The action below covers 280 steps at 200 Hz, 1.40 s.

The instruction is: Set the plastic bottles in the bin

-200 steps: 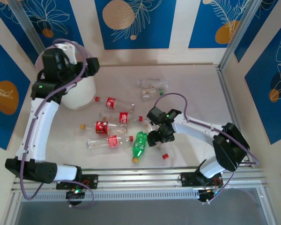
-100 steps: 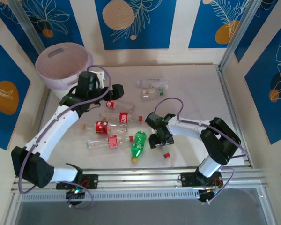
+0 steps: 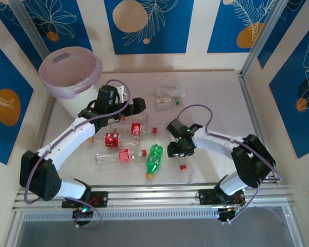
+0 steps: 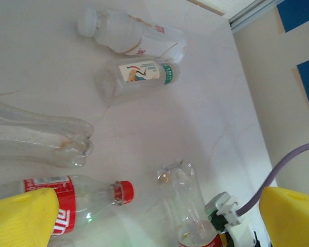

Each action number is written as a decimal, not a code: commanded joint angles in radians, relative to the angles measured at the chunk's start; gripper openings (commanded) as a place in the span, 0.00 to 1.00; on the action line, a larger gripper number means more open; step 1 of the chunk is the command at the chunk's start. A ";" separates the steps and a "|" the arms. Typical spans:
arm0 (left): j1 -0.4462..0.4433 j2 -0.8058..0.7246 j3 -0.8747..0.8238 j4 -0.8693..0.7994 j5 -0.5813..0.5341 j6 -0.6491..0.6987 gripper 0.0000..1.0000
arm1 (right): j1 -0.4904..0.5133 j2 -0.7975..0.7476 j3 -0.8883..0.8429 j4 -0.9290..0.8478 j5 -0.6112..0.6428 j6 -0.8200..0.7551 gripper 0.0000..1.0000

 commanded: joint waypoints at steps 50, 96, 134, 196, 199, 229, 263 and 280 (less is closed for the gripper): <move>-0.082 0.110 -0.020 0.274 0.223 -0.079 0.92 | -0.250 -0.177 0.013 0.247 -0.606 -0.207 0.55; -0.119 0.188 0.000 0.326 0.294 -0.066 0.91 | -0.304 -0.146 0.061 0.360 -0.773 -0.165 0.53; -0.126 0.254 0.003 0.467 0.376 -0.112 0.85 | -0.290 -0.114 0.051 0.435 -0.826 -0.115 0.53; -0.159 0.292 -0.001 0.625 0.399 -0.209 0.77 | -0.276 -0.072 0.058 0.457 -0.829 -0.102 0.53; -0.159 0.295 -0.002 0.630 0.399 -0.213 0.77 | -0.276 -0.071 0.057 0.459 -0.830 -0.101 0.53; -0.161 0.299 -0.006 0.651 0.398 -0.232 0.68 | -0.274 -0.062 0.061 0.462 -0.828 -0.100 0.53; -0.162 0.295 -0.002 0.608 0.370 -0.203 0.55 | -0.275 -0.067 0.060 0.465 -0.828 -0.098 0.53; -0.161 0.305 -0.002 0.627 0.374 -0.219 0.52 | -0.274 -0.065 0.058 0.467 -0.832 -0.099 0.55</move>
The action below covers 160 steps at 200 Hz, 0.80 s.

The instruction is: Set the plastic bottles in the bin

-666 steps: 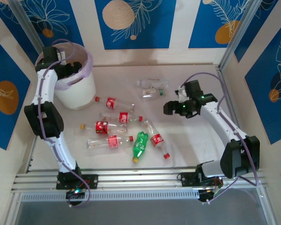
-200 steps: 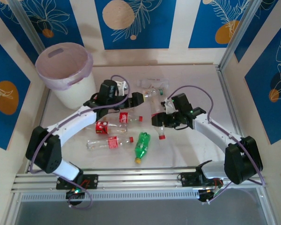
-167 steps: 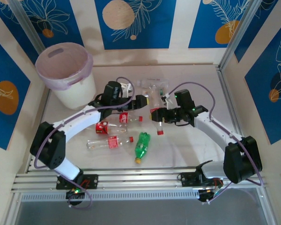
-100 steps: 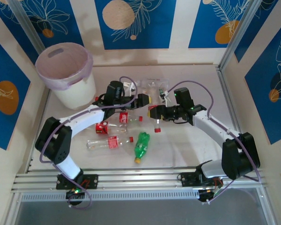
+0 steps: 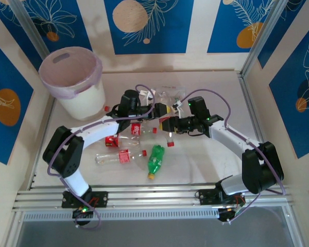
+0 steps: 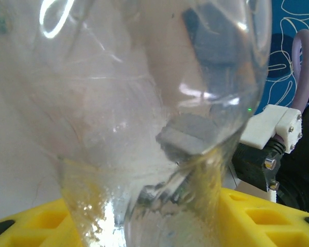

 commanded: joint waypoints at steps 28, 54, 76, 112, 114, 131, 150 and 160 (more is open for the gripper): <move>-0.014 0.008 0.023 0.030 0.012 0.005 0.46 | 0.003 0.001 0.022 -0.002 -0.044 -0.015 0.73; -0.013 0.005 0.027 0.006 0.003 0.013 0.43 | -0.020 -0.017 0.022 -0.038 -0.026 -0.033 0.82; -0.009 0.004 0.027 -0.018 -0.022 0.019 0.40 | -0.046 -0.049 0.026 -0.089 -0.034 -0.064 0.86; -0.003 0.010 0.036 -0.038 -0.049 0.018 0.32 | -0.086 -0.122 0.040 -0.202 -0.037 -0.131 0.90; -0.003 0.010 0.038 -0.041 -0.050 0.019 0.31 | -0.088 -0.127 0.040 -0.209 -0.038 -0.134 0.90; -0.003 0.001 0.060 -0.097 -0.072 0.040 0.24 | -0.124 -0.175 0.039 -0.263 -0.045 -0.164 0.90; 0.001 -0.012 0.094 -0.137 -0.077 0.068 0.18 | -0.192 -0.236 0.030 -0.304 -0.033 -0.178 0.90; 0.005 -0.014 0.130 -0.164 -0.072 0.089 0.14 | -0.231 -0.260 0.026 -0.322 -0.023 -0.180 0.90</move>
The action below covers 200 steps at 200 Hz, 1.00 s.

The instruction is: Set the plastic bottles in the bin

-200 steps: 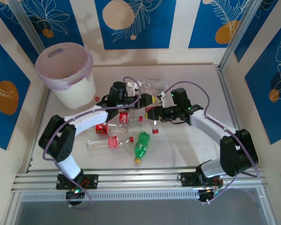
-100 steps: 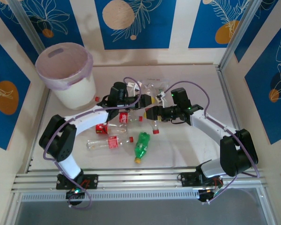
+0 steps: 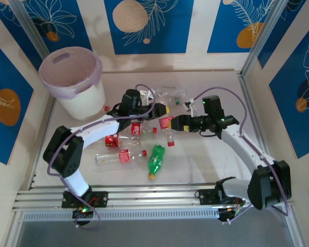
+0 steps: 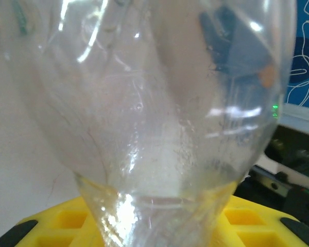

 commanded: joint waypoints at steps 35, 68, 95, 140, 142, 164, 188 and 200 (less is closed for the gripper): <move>0.049 -0.002 0.265 -0.204 0.015 0.148 0.13 | -0.151 -0.113 -0.023 -0.085 0.027 0.001 0.90; 0.148 0.012 0.479 -0.372 0.031 0.258 0.13 | -0.156 -0.088 -0.037 -0.096 0.093 0.009 0.90; 0.259 0.022 0.665 -0.487 0.022 0.317 0.09 | -0.153 -0.069 -0.033 -0.096 0.121 0.017 0.89; 0.449 0.019 0.862 -0.568 -0.001 0.351 0.00 | -0.140 -0.055 -0.017 -0.109 0.167 0.021 0.89; 0.459 0.016 0.864 -0.568 -0.005 0.351 0.00 | -0.139 -0.054 -0.020 -0.109 0.168 0.021 0.88; 0.564 -0.013 0.869 -0.558 -0.072 0.363 0.00 | -0.135 -0.046 -0.021 -0.101 0.163 0.022 0.88; 0.666 -0.031 0.862 -0.561 -0.136 0.385 0.00 | -0.127 -0.033 0.002 -0.123 0.175 0.005 0.88; 0.709 -0.040 0.852 -0.551 -0.182 0.394 0.00 | -0.122 -0.036 0.008 -0.128 0.188 0.001 0.88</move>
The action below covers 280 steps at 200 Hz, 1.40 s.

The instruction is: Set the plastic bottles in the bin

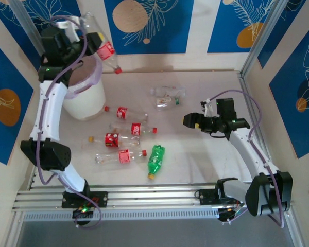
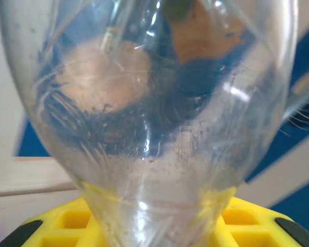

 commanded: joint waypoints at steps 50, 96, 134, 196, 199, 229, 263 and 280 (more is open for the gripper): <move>0.229 -0.098 -0.158 0.163 -0.238 -0.060 0.00 | 0.019 -0.013 0.013 -0.044 0.044 -0.014 0.88; 0.247 -0.071 -0.286 0.206 -0.283 -0.051 0.00 | 0.026 -0.016 0.007 -0.061 0.071 -0.024 0.87; 0.246 -0.006 -0.314 0.172 -0.277 -0.003 0.00 | 0.032 -0.020 0.003 -0.073 0.096 -0.032 0.87; 0.242 0.099 -0.347 0.119 -0.201 0.026 0.00 | 0.047 -0.019 -0.005 -0.077 0.130 -0.031 0.87; 0.243 0.102 -0.350 0.117 -0.200 0.028 0.00 | 0.049 -0.018 -0.005 -0.078 0.131 -0.031 0.87; 0.242 0.133 -0.372 0.111 -0.183 0.044 0.00 | 0.059 -0.017 -0.002 -0.085 0.150 -0.033 0.87; 0.242 0.167 -0.402 0.125 -0.155 0.033 0.00 | 0.066 -0.013 -0.004 -0.081 0.160 -0.031 0.87; 0.241 0.183 -0.415 0.136 -0.144 0.031 0.07 | 0.069 -0.008 -0.001 -0.081 0.164 -0.030 0.87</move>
